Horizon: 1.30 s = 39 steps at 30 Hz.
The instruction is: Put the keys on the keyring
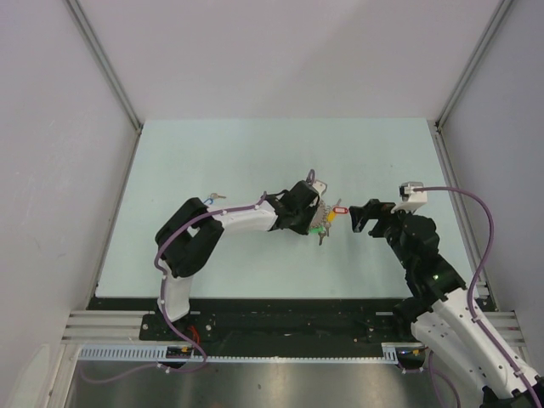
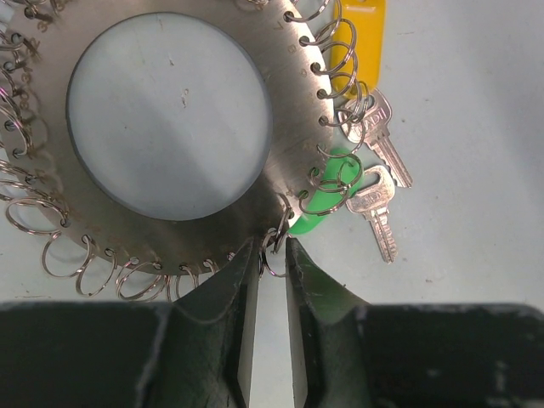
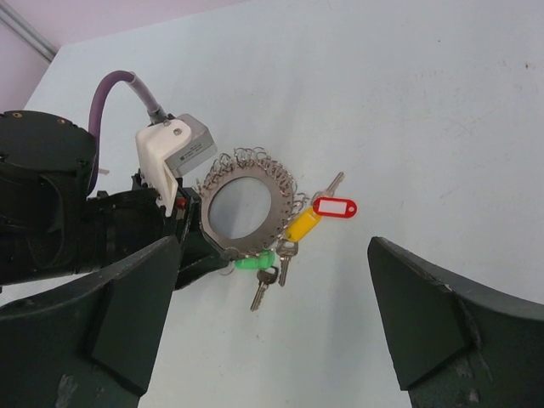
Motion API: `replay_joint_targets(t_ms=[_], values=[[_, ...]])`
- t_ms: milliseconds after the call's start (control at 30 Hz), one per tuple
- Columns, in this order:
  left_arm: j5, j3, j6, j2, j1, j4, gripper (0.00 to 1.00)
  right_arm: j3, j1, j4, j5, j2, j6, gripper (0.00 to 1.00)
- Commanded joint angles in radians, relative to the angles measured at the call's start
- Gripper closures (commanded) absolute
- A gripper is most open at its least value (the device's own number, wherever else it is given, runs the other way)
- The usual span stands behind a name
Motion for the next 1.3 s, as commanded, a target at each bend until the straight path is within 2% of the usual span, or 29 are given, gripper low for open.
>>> replay_joint_targets(t_ms=[0,700,1000,1067,1267], values=[[0.002,0.04,0.011,0.009,-0.01,0.01,0.77,-0.002,-0.005,0.018,-0.014,0.007,-0.013,0.02],[-0.027,0.065,0.04,0.029,-0.019,0.009,0.76,-0.003,-0.01,0.032,-0.082,0.056,-0.024,0.03],[-0.029,0.07,0.046,0.036,-0.022,0.006,0.78,-0.003,-0.015,0.038,-0.095,0.07,-0.024,0.03],[-0.029,0.073,0.047,0.036,-0.024,0.006,0.82,-0.003,-0.013,0.038,-0.1,0.075,-0.026,0.03],[-0.03,0.082,0.058,0.032,-0.027,0.009,0.82,-0.005,-0.016,0.04,-0.108,0.076,-0.029,0.03]])
